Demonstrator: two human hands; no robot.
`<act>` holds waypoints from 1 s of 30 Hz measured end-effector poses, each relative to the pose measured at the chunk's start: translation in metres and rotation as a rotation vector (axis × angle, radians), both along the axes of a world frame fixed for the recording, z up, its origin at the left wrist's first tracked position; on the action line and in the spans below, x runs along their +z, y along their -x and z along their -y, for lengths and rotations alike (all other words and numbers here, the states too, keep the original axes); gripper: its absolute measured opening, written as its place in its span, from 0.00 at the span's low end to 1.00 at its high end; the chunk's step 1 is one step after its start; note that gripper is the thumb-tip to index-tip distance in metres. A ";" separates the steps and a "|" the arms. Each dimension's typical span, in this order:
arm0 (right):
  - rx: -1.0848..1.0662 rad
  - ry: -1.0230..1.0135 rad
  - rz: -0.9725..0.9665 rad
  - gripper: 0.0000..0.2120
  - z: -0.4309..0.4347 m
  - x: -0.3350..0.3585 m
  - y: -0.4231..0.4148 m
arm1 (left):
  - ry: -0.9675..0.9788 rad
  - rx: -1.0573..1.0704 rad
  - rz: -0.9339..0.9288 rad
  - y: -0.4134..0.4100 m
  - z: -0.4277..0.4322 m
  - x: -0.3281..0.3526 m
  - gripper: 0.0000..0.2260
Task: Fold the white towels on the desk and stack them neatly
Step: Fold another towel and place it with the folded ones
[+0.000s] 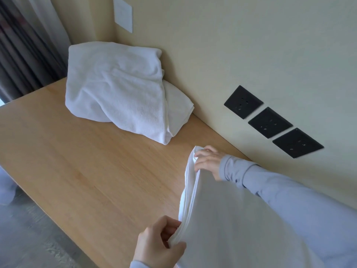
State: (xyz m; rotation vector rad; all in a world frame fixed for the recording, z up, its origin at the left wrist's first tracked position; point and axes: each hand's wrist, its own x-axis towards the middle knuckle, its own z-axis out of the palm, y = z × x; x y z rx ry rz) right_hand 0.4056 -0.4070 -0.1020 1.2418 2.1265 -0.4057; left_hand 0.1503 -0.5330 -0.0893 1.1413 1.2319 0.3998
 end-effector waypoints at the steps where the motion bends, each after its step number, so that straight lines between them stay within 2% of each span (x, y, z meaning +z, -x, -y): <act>1: 0.010 0.010 0.049 0.32 -0.009 -0.002 0.000 | 0.000 -0.003 0.001 0.003 0.000 0.000 0.12; 5: -0.018 0.063 0.193 0.32 -0.043 -0.009 -0.013 | 0.025 -0.002 0.037 0.018 -0.005 -0.002 0.12; 8: -0.114 0.081 0.255 0.28 -0.058 -0.007 -0.029 | 0.023 0.007 0.039 0.032 -0.018 -0.013 0.13; 11: -0.183 0.076 0.222 0.26 -0.061 0.008 -0.042 | -0.007 0.036 0.032 0.043 -0.040 -0.024 0.14; 15: -0.267 -0.034 0.100 0.21 -0.052 0.045 -0.064 | -0.081 0.061 0.037 0.052 -0.077 -0.030 0.22; 20: -0.286 -0.168 0.048 0.26 -0.028 0.090 -0.075 | -0.192 0.052 0.039 0.059 -0.117 -0.024 0.14; 25: -0.339 -0.361 -0.063 0.16 0.000 0.129 -0.085 | -0.346 -0.029 0.003 0.056 -0.137 0.001 0.12; 28: -0.368 -0.471 -0.060 0.13 0.020 0.152 -0.093 | -0.498 -0.082 -0.062 0.051 -0.147 0.016 0.19; 30: -0.416 -0.561 -0.090 0.11 0.035 0.167 -0.097 | -0.590 -0.073 -0.089 0.044 -0.154 0.030 0.20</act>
